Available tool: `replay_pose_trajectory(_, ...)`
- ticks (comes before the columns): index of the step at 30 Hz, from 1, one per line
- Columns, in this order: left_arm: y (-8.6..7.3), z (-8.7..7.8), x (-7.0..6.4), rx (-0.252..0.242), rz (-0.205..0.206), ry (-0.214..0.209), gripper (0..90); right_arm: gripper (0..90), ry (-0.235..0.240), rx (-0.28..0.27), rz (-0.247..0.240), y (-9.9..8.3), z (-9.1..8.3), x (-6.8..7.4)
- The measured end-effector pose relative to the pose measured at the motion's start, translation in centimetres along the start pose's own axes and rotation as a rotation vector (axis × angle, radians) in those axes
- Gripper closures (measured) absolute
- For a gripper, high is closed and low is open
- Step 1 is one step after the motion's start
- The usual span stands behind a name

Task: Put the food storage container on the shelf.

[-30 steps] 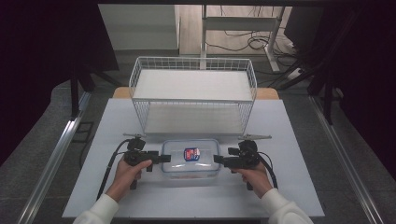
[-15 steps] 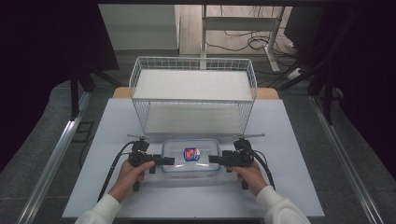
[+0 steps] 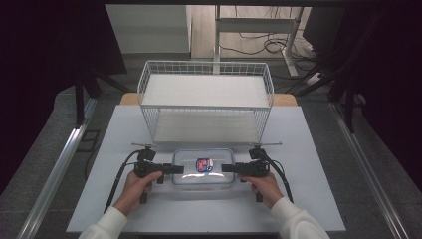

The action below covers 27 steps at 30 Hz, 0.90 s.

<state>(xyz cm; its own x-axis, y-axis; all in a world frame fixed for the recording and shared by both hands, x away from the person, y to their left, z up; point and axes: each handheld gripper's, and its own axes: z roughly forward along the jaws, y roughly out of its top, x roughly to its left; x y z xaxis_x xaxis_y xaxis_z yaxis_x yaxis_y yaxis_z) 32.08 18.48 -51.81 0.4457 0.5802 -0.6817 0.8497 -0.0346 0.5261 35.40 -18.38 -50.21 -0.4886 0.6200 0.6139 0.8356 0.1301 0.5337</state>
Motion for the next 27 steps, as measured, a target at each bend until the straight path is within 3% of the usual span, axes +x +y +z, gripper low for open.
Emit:
replay_pose_trajectory(8, -0.8, -1.1, -0.8, -0.041, 0.001, -0.007, 45.8, 38.7, -0.007, -0.022, -0.008, -0.5, -1.2, 0.9)
replay_pose_trajectory(17, -1.4, -1.7, -1.9, -0.051, 0.029, 0.010, 49.0, 42.8, -0.009, -0.047, -0.025, -1.3, -2.1, 1.7)
replay_pose_trajectory(27, -1.4, -1.8, -2.1, -0.053, 0.037, 0.004, 50.2, 43.8, -0.015, -0.065, -0.022, -1.6, -2.4, 2.1)
